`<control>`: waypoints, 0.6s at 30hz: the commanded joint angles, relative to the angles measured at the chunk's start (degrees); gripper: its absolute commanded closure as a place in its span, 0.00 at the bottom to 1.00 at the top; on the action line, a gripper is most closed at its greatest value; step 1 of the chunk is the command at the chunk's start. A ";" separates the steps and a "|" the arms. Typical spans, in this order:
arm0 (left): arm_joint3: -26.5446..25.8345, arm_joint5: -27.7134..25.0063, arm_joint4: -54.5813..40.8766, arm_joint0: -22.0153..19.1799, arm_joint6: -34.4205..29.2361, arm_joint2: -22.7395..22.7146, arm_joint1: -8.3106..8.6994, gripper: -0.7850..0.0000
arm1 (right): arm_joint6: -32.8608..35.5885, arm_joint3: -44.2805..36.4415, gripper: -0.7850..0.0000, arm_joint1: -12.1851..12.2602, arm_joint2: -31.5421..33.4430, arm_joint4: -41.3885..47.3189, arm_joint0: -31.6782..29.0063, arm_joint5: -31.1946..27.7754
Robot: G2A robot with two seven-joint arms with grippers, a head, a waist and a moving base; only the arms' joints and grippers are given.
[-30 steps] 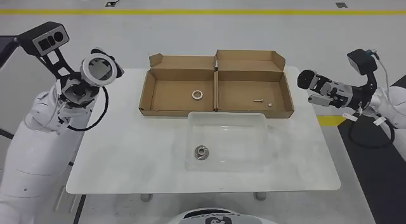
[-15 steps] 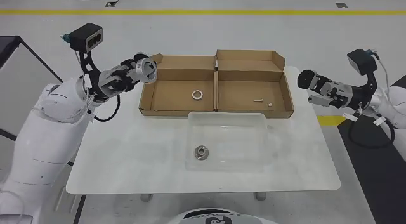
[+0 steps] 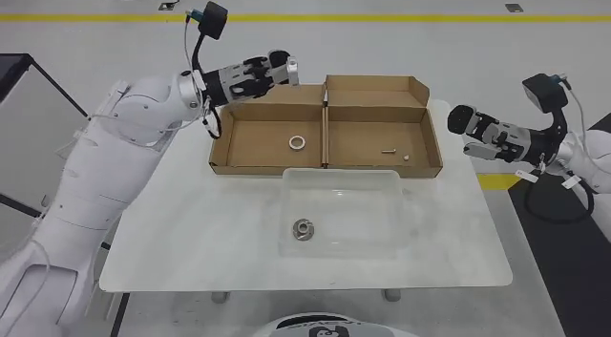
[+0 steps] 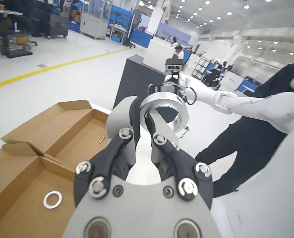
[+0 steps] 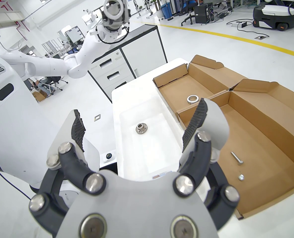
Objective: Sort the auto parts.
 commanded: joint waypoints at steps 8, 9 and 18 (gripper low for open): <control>9.40 6.76 10.45 -7.87 1.09 8.30 -3.69 1.00 | 0.00 0.00 0.00 0.00 0.00 0.00 0.00 0.00; 10.12 7.35 11.97 -8.33 0.70 8.96 -3.94 1.00 | 0.00 0.00 0.00 0.00 0.00 0.00 0.00 0.00; 16.46 12.70 16.94 -8.60 -0.86 12.41 -5.70 1.00 | 0.00 0.00 0.00 0.00 0.00 0.00 0.00 0.00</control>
